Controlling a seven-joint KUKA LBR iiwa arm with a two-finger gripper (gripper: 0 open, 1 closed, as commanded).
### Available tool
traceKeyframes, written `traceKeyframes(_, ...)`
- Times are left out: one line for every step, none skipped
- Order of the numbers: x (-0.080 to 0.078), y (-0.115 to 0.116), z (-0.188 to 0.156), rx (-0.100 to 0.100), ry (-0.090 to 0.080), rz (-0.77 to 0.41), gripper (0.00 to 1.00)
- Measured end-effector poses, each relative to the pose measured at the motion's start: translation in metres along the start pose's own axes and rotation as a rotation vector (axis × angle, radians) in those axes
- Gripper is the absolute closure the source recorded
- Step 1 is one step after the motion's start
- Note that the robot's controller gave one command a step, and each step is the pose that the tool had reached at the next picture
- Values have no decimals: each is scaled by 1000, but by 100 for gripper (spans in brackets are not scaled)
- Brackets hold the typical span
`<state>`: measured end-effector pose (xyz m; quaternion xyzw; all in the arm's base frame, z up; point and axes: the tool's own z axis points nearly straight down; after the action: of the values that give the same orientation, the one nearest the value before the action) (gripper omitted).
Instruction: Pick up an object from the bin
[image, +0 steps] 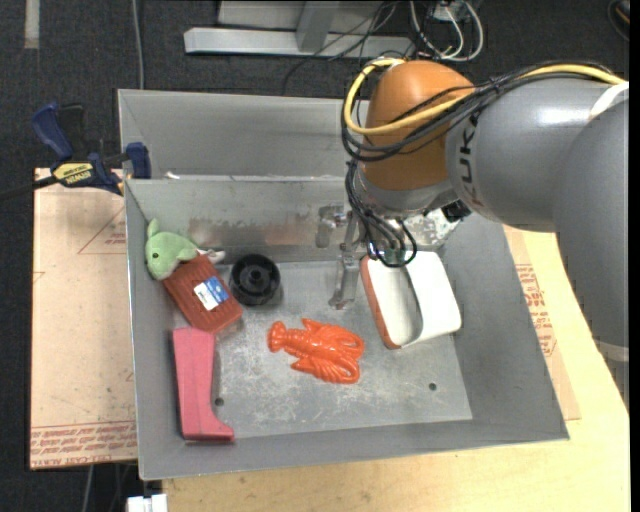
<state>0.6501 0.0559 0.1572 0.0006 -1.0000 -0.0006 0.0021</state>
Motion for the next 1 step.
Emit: traceKeyframes(-1, 0, -5, 0, -6, 2, 100)
